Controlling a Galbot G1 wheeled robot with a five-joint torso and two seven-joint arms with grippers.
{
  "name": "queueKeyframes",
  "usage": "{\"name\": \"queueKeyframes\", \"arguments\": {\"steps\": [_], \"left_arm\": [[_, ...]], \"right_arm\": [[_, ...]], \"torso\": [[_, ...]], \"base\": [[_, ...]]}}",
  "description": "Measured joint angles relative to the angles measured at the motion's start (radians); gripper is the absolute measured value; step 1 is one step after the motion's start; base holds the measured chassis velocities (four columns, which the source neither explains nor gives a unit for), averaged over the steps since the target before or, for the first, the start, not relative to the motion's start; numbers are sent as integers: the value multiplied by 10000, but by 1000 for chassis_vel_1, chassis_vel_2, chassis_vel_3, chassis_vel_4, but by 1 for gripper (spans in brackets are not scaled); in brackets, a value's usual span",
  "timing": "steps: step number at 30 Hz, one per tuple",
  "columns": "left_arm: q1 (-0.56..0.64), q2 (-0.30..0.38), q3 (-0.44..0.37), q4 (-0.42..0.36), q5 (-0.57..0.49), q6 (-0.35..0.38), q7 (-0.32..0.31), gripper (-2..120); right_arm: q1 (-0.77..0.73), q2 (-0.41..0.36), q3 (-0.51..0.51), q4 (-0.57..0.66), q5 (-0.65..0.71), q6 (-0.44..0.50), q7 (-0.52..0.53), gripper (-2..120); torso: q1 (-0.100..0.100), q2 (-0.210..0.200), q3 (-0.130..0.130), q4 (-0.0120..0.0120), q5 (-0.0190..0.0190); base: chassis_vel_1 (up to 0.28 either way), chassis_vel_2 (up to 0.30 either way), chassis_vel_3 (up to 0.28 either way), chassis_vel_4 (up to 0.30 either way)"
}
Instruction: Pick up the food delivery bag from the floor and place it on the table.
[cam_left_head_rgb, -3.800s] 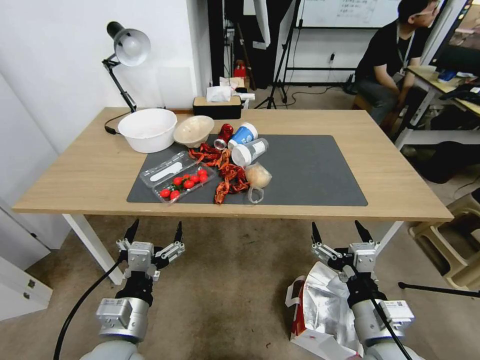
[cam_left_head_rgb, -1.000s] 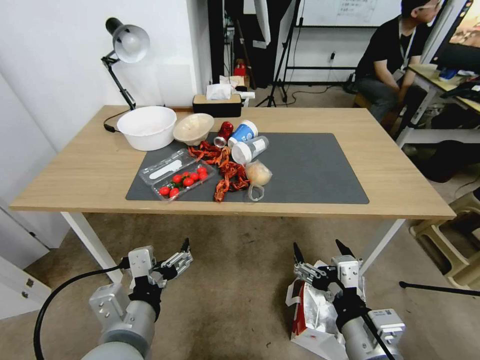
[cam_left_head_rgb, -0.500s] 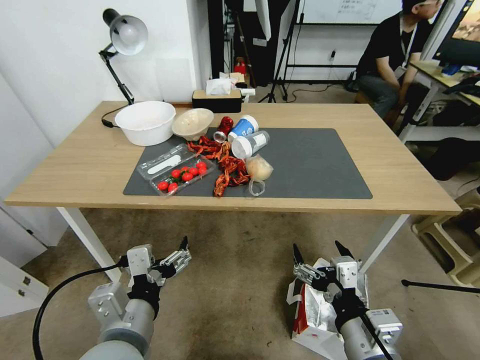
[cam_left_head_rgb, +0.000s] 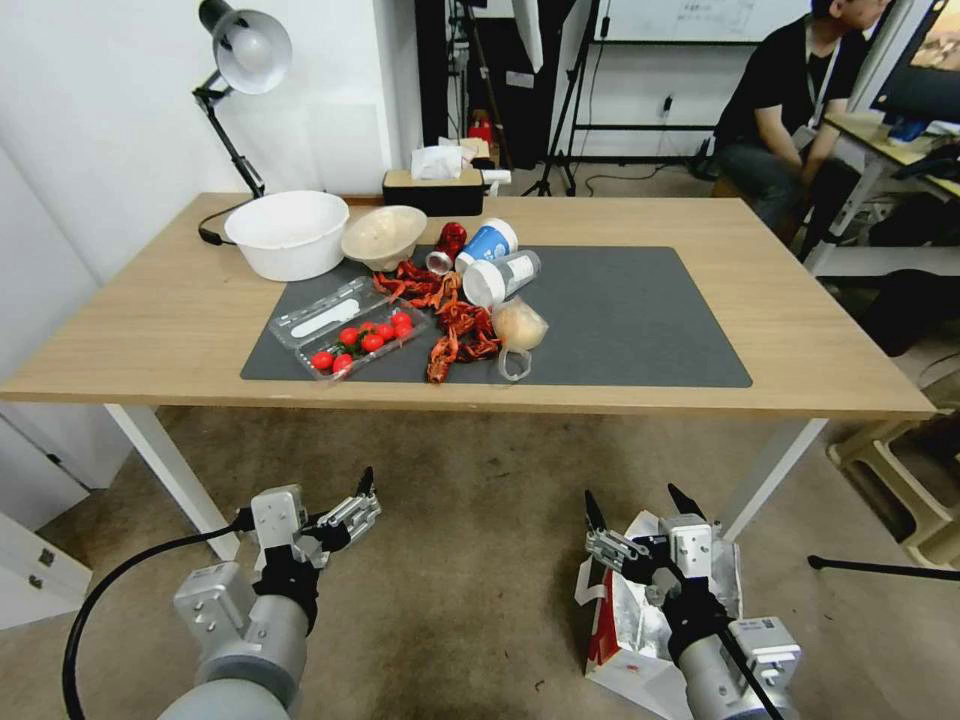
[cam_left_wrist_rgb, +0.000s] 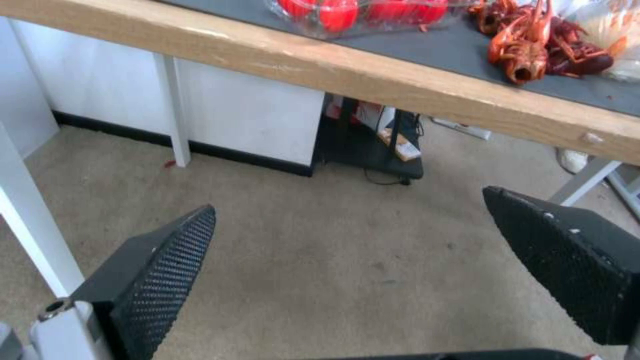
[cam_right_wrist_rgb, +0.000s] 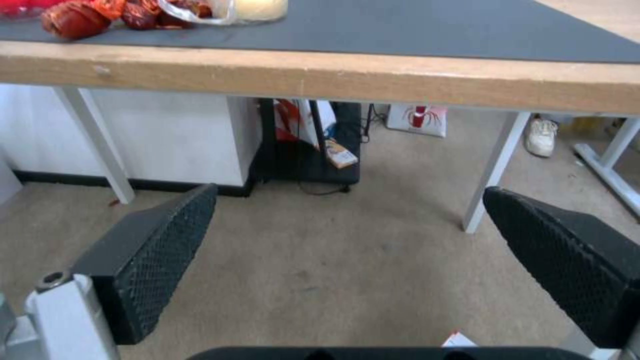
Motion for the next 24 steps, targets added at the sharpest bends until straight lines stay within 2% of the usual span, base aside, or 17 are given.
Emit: {"name": "queueKeyframes", "arguments": {"steps": [24], "left_arm": [[-142,87,-7,171,215,-136,188,100]], "right_arm": [[-39,15,151,-127,74,159,105,100]], "torso": [[-474,-1125,-653,0,0]], "base": [[0,0,0,0]]}}
